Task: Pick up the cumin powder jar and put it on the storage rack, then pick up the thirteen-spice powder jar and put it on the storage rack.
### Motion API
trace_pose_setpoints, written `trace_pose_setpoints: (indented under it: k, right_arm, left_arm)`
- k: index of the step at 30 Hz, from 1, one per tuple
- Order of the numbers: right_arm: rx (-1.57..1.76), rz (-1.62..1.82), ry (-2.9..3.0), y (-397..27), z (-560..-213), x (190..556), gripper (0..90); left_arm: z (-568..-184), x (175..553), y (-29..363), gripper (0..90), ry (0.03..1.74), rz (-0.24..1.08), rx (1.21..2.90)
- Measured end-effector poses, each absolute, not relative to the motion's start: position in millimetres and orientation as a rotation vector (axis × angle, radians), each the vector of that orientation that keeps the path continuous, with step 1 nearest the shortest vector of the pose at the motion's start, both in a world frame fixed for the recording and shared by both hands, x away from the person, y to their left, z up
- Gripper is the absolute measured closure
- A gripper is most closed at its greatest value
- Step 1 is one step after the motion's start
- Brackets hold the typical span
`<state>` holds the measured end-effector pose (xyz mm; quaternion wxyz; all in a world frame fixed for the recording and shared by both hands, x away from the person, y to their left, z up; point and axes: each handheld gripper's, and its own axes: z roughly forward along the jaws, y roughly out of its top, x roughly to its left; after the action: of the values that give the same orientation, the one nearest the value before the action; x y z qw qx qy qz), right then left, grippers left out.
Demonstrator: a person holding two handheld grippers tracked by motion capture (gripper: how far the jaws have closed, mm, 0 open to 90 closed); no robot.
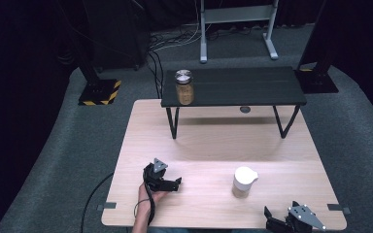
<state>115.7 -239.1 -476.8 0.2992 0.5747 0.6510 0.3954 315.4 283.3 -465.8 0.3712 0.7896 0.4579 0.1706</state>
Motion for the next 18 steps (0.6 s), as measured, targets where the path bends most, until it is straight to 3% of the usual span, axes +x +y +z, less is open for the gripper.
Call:
trace_pose_setpoints:
  k: [18]
  right_arm:
    - [1.507,1.056,1.715,-230.3,-473.4,113.5,0.0]
  left_arm:
    - [-468.3,316.3,293.1,1.4,1.193,0.399,1.974]
